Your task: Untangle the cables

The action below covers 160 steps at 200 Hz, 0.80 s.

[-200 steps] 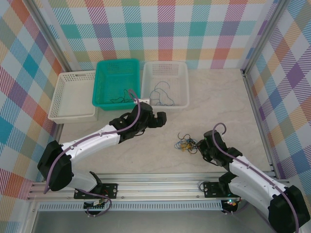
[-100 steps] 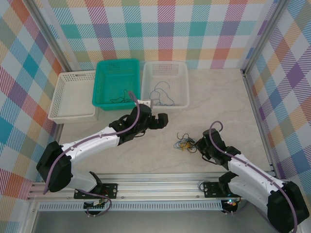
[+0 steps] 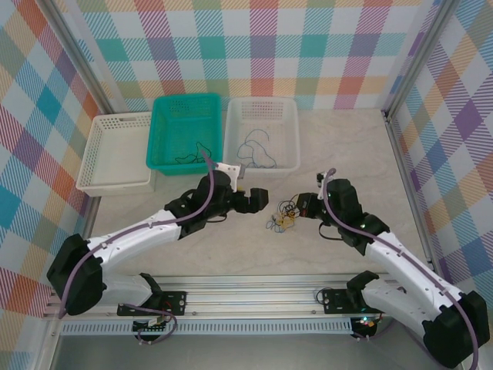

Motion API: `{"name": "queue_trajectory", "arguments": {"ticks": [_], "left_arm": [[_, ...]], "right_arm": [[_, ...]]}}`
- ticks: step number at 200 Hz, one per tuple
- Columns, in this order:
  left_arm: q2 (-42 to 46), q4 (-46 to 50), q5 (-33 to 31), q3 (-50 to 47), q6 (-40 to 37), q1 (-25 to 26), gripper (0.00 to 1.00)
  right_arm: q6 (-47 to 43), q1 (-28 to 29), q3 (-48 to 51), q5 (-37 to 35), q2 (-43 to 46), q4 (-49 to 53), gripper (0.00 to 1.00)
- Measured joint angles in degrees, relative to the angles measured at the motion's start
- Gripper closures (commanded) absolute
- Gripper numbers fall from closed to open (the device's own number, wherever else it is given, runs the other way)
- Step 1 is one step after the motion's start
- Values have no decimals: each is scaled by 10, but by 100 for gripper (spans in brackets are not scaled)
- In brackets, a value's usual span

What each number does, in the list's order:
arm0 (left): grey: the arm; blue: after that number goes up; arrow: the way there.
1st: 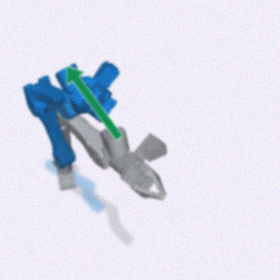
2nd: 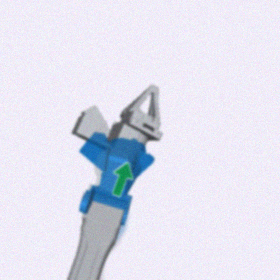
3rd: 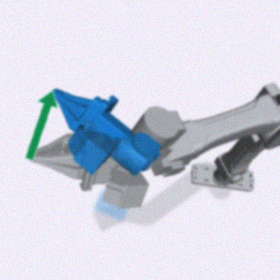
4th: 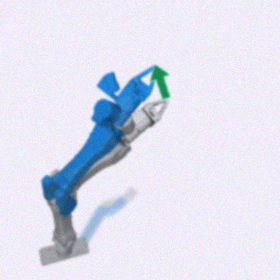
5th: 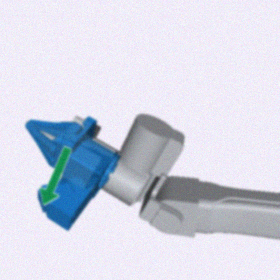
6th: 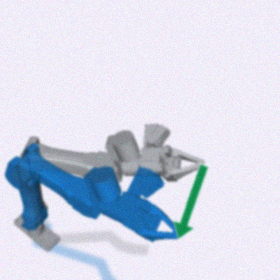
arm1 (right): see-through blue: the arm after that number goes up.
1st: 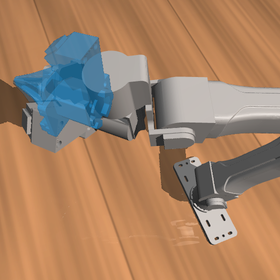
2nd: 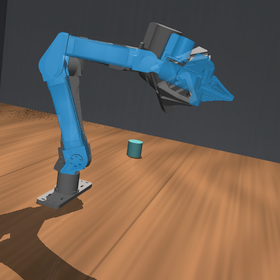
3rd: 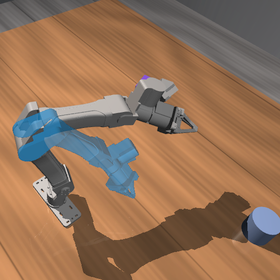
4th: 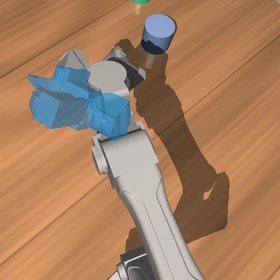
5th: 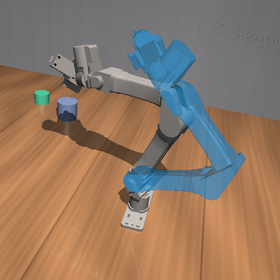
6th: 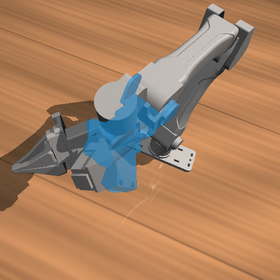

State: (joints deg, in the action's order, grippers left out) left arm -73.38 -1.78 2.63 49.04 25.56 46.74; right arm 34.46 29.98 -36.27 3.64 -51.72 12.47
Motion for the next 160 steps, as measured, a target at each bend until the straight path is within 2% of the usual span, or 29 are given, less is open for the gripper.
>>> {"name": "queue_trajectory", "arguments": {"ticks": [42, 79, 118, 160], "left_arm": [[31, -55, 90, -29, -41, 0, 0], [31, -65, 106, -29, -71, 1, 0], [22, -61, 74, -28, -110, 42, 0], [-29, -55, -16, 5, -144, 94, 5]], "right_arm": [[-61, 2, -44, 90, -33, -2, 100], [-69, 7, -47, 134, -40, -11, 100], [-59, 12, -49, 151, -41, -31, 100], [-27, 20, -56, 150, -48, -43, 100]]}}
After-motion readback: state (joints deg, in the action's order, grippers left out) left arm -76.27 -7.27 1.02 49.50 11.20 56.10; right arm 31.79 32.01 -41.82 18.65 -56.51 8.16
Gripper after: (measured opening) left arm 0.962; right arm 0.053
